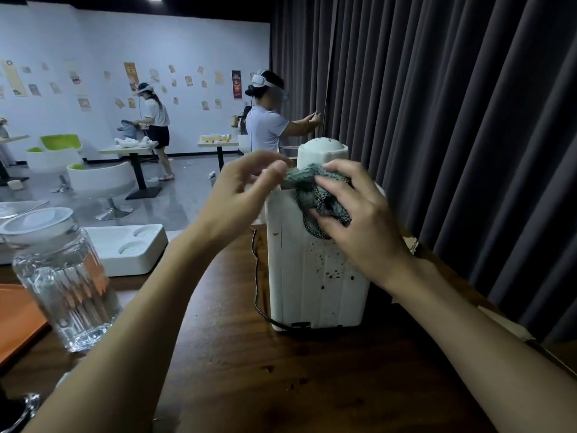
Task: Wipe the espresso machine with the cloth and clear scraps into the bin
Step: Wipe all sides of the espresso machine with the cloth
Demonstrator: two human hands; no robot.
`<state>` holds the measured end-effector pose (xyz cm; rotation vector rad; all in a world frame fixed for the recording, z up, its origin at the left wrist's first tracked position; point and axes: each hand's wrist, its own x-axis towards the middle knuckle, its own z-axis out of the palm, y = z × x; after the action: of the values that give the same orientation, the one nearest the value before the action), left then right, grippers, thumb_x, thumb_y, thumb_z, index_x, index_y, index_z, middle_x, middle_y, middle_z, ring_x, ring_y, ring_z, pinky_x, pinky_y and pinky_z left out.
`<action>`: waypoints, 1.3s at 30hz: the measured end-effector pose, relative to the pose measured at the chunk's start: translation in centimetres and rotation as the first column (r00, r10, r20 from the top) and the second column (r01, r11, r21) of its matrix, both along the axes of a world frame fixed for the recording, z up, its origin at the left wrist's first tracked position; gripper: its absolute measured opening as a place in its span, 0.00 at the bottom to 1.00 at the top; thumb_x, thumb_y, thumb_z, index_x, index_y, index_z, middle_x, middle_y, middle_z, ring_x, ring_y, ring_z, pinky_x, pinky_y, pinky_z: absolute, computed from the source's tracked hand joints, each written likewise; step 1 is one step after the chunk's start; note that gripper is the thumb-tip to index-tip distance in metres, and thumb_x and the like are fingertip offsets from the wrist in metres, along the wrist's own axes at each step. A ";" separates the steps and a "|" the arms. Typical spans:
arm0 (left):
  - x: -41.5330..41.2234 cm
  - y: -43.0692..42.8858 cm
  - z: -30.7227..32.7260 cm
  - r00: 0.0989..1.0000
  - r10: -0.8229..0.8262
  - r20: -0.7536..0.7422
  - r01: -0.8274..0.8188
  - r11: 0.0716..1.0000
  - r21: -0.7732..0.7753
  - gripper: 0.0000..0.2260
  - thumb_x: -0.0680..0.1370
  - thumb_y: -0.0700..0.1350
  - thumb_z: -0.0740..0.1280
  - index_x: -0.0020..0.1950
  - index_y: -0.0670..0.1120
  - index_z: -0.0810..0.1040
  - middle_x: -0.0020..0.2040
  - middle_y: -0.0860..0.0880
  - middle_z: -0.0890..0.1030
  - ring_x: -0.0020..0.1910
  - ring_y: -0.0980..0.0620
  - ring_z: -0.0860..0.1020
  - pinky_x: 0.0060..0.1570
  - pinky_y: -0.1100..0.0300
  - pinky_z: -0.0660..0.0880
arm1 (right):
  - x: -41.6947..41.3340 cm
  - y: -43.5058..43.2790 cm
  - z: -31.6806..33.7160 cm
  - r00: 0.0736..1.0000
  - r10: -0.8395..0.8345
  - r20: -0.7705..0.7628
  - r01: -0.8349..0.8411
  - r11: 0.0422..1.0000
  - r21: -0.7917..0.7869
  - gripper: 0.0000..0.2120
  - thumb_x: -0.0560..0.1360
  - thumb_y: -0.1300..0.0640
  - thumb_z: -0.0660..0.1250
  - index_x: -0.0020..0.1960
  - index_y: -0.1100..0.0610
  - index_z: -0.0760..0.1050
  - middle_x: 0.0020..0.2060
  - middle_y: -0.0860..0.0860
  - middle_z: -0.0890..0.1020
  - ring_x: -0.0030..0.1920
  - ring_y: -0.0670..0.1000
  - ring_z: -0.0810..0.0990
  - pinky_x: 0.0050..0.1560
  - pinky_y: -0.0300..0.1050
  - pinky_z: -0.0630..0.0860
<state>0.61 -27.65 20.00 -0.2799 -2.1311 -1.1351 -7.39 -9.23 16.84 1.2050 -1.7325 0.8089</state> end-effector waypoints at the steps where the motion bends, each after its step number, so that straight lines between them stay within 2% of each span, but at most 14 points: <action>1: -0.1 -0.3 -0.2 1.000 -0.004 0.002 0.004 1.000 0.023 0.15 0.81 0.51 0.59 0.56 0.46 0.82 0.52 0.49 0.83 0.52 0.50 0.80 0.52 0.61 0.75 | 0.1 -0.1 0.0 0.999 -0.021 -0.043 0.022 0.999 0.025 0.21 0.69 0.66 0.75 0.61 0.65 0.78 0.59 0.59 0.77 0.61 0.58 0.74 0.65 0.49 0.70; 4: -0.6 -1.0 -1.3 1.000 -0.009 0.016 0.008 0.998 0.063 0.16 0.82 0.50 0.54 0.54 0.48 0.80 0.51 0.49 0.83 0.53 0.50 0.80 0.54 0.61 0.75 | 0.3 -0.9 -0.2 0.972 -0.075 -0.220 0.101 0.989 0.107 0.18 0.69 0.65 0.73 0.58 0.62 0.80 0.55 0.56 0.80 0.57 0.59 0.72 0.56 0.57 0.72; 6: -1.0 -1.4 -1.8 0.999 -0.017 0.026 0.015 0.996 0.092 0.17 0.82 0.52 0.52 0.56 0.50 0.80 0.53 0.50 0.83 0.56 0.53 0.80 0.59 0.57 0.75 | 0.5 -1.3 -0.9 0.949 -0.067 -0.307 0.121 0.979 0.162 0.15 0.71 0.65 0.71 0.58 0.61 0.80 0.55 0.56 0.80 0.57 0.59 0.72 0.53 0.57 0.72; 9: -1.0 -1.6 -1.8 0.999 -0.045 0.024 0.042 0.992 0.118 0.21 0.81 0.57 0.50 0.58 0.50 0.79 0.54 0.52 0.83 0.56 0.55 0.80 0.58 0.60 0.75 | 0.7 -1.8 -2.0 0.933 -0.046 -0.358 0.124 0.973 0.197 0.10 0.78 0.64 0.63 0.56 0.62 0.80 0.54 0.57 0.81 0.56 0.58 0.71 0.51 0.57 0.74; 11: -0.9 -1.7 -1.7 0.998 -0.058 0.029 0.054 0.992 0.116 0.24 0.80 0.60 0.49 0.59 0.49 0.79 0.54 0.50 0.84 0.57 0.56 0.80 0.59 0.60 0.75 | 0.7 -2.0 -2.6 0.919 -0.038 -0.393 0.136 0.965 0.225 0.09 0.80 0.64 0.62 0.55 0.62 0.80 0.53 0.56 0.81 0.56 0.58 0.72 0.50 0.55 0.74; 15: -1.0 -1.7 -1.7 0.998 -0.053 0.042 0.047 0.992 0.121 0.23 0.82 0.55 0.49 0.57 0.45 0.81 0.54 0.49 0.85 0.59 0.54 0.81 0.62 0.52 0.74 | 0.7 -1.9 -2.8 0.879 -0.055 -0.474 0.167 0.966 0.198 0.08 0.79 0.63 0.65 0.55 0.59 0.81 0.51 0.54 0.82 0.57 0.58 0.76 0.55 0.52 0.72; 19: -0.9 -1.5 -1.7 0.999 -0.041 0.037 0.035 0.990 0.133 0.21 0.82 0.52 0.50 0.55 0.47 0.82 0.53 0.51 0.84 0.56 0.56 0.81 0.57 0.64 0.74 | 0.9 -2.4 -1.4 0.951 -0.011 -0.310 0.063 0.986 0.157 0.15 0.75 0.64 0.70 0.60 0.64 0.78 0.52 0.59 0.80 0.58 0.61 0.77 0.57 0.53 0.73; 22: -1.0 -1.7 -1.6 0.998 -0.040 0.041 0.034 0.990 0.134 0.21 0.82 0.53 0.50 0.56 0.47 0.81 0.55 0.50 0.84 0.57 0.55 0.80 0.62 0.54 0.75 | 0.6 -2.9 -1.1 0.984 -0.016 -0.177 0.043 0.988 0.151 0.19 0.69 0.66 0.75 0.59 0.66 0.78 0.60 0.62 0.77 0.58 0.62 0.76 0.59 0.55 0.74; 25: -0.9 -1.8 -1.6 0.998 -0.046 0.053 0.039 0.992 0.121 0.20 0.82 0.54 0.50 0.55 0.51 0.81 0.54 0.52 0.84 0.58 0.56 0.80 0.63 0.50 0.74 | 0.4 -2.9 -1.4 0.986 0.018 -0.165 0.009 0.987 0.161 0.20 0.70 0.65 0.74 0.60 0.65 0.78 0.59 0.60 0.79 0.56 0.61 0.75 0.60 0.53 0.72; 29: -0.9 -1.9 -1.6 0.998 -0.045 0.053 0.039 0.993 0.116 0.21 0.81 0.56 0.50 0.56 0.50 0.81 0.56 0.51 0.84 0.60 0.54 0.80 0.64 0.46 0.74 | 0.6 -2.8 -1.4 0.981 0.062 -0.181 -0.031 0.985 0.173 0.22 0.72 0.64 0.70 0.65 0.59 0.74 0.54 0.59 0.79 0.51 0.60 0.76 0.50 0.56 0.74; 32: -0.9 -2.0 -1.7 0.997 -0.039 0.063 0.032 0.994 0.104 0.21 0.82 0.54 0.50 0.57 0.48 0.81 0.56 0.50 0.84 0.59 0.53 0.80 0.64 0.44 0.74 | 1.0 -2.8 -1.0 0.981 0.066 -0.181 -0.038 0.987 0.156 0.14 0.76 0.62 0.64 0.61 0.56 0.70 0.51 0.59 0.79 0.44 0.59 0.78 0.39 0.54 0.77; 34: -0.9 -2.1 -1.8 0.997 -0.052 0.058 0.046 0.993 0.106 0.21 0.82 0.54 0.51 0.56 0.49 0.81 0.55 0.50 0.84 0.59 0.52 0.80 0.63 0.43 0.74 | 1.2 -2.8 -0.9 0.991 0.060 -0.120 -0.044 0.990 0.133 0.10 0.77 0.61 0.65 0.58 0.58 0.76 0.53 0.59 0.78 0.39 0.58 0.79 0.34 0.51 0.79; 36: -0.9 -2.1 -1.7 0.997 -0.056 0.055 0.050 0.993 0.111 0.21 0.80 0.57 0.52 0.55 0.50 0.81 0.55 0.50 0.84 0.59 0.53 0.80 0.63 0.45 0.74 | 1.3 -3.0 -1.0 0.993 0.115 0.008 -0.115 0.991 0.071 0.09 0.75 0.61 0.70 0.56 0.61 0.80 0.53 0.58 0.77 0.44 0.56 0.80 0.43 0.50 0.81; 39: -0.9 -2.0 -1.8 0.997 -0.044 0.056 0.038 0.992 0.117 0.22 0.79 0.59 0.52 0.55 0.49 0.81 0.54 0.50 0.84 0.58 0.53 0.81 0.63 0.46 0.74 | 1.4 -3.2 -1.1 0.969 0.182 0.165 -0.174 0.983 -0.061 0.17 0.71 0.55 0.76 0.55 0.64 0.81 0.52 0.57 0.77 0.53 0.50 0.78 0.59 0.38 0.74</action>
<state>-0.29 -29.68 18.23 -0.2404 -2.1089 -1.3007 -5.99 -12.45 15.78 1.3055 -1.7470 1.0810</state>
